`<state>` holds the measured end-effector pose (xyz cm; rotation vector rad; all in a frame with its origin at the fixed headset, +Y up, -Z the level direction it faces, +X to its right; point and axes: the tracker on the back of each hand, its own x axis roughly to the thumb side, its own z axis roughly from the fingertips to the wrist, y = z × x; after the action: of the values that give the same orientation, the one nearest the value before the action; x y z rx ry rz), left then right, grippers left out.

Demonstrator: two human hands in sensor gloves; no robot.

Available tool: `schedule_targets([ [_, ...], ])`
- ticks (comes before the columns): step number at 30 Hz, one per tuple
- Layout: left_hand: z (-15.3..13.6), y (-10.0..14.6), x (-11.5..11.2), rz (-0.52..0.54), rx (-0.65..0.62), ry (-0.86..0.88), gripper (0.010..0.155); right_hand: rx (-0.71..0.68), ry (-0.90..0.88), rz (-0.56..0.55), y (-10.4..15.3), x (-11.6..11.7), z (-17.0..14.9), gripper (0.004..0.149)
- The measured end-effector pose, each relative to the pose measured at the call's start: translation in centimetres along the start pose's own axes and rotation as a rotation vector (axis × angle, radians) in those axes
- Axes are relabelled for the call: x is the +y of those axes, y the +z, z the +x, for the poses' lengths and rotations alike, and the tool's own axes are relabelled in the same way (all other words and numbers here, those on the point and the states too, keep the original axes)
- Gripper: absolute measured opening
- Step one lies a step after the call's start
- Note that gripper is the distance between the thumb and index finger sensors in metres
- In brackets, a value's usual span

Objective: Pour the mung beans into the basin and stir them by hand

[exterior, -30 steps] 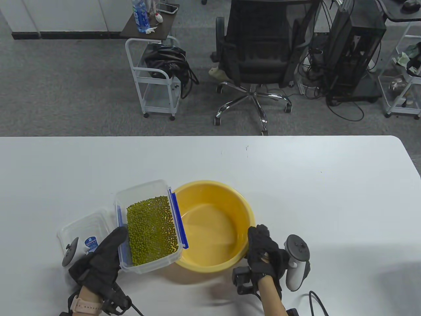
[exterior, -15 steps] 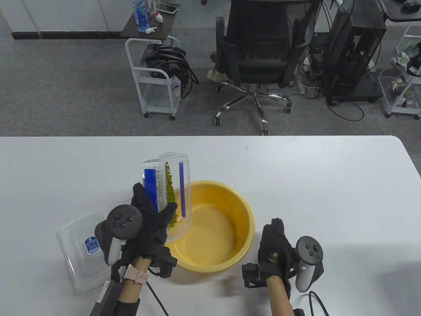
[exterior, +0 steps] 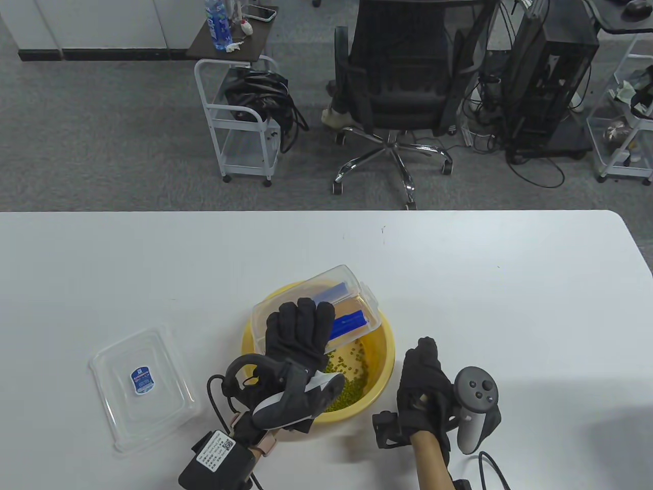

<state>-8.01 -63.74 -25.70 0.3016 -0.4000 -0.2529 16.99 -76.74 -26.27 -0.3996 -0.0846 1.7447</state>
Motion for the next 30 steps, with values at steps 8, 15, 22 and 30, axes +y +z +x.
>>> schedule_targets([
  [8, -13.0, -1.2, 0.2, 0.054, 0.463, 0.982, 0.094, 0.085, -0.160, 0.120, 0.0, 0.3, -0.7, 0.057],
  [15, -23.1, 1.2, -10.5, 0.081, 0.955, 1.686, 0.091, 0.125, -0.230, 0.150, -0.1, 0.6, -1.0, 0.058],
  [22, -23.4, 1.5, -20.4, -0.100, 1.090, 1.794, 0.091, 0.088, -0.240, 0.152, -0.2, 0.6, -0.3, 0.058],
  [30, -22.4, 1.2, -21.7, -0.177, 1.159, 1.537, 0.079, 0.053, -0.251, 0.173, 0.1, 0.8, 0.3, 0.058],
])
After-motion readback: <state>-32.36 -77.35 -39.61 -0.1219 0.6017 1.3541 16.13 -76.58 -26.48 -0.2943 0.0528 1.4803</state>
